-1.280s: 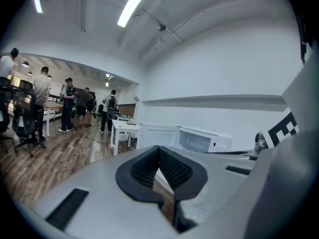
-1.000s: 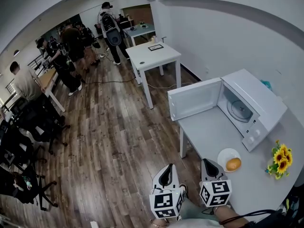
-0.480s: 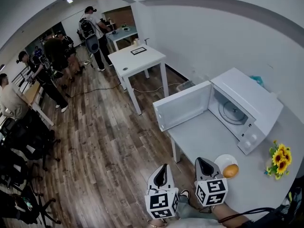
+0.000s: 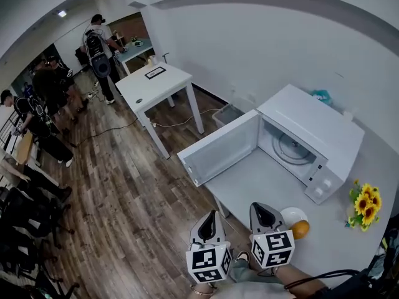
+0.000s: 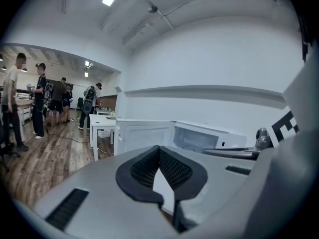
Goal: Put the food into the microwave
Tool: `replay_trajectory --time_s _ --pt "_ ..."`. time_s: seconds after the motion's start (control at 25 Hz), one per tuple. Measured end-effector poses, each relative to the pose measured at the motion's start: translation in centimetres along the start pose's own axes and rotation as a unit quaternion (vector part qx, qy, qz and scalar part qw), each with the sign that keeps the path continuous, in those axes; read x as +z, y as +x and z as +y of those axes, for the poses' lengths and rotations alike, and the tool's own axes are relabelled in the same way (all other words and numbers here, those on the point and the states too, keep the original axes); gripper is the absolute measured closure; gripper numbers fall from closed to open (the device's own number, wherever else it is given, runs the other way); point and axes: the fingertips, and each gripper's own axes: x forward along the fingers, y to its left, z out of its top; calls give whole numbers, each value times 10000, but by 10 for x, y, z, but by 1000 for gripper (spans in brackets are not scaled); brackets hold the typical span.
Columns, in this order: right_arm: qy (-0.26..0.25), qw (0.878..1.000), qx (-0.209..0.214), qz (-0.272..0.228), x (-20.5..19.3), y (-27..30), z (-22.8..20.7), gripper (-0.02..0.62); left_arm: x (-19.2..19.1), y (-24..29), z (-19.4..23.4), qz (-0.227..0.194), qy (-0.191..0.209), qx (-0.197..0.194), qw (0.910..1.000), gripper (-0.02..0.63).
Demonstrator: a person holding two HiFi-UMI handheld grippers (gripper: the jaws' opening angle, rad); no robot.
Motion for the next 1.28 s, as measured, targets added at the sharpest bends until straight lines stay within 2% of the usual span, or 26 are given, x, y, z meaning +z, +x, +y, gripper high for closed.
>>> replay_trajectory --time_s 0.4,0.8,1.0,1.28 --pt "429 9981 -433 -127 8 38 -39 580 13 68 -22 180 368 -651 9970 604" --pt "497 9952 -836 -101 15 52 -70 580 14 113 -49 343 471 -1244 9905 604" --pt "588 9889 -1355 -134 20 48 -101 580 20 139 -81 382 536 -1826 9810 604" --pt "707 9734 -2133 -445 47 47 -133 580 37 174 -113 389 766 -2653 9603 604"
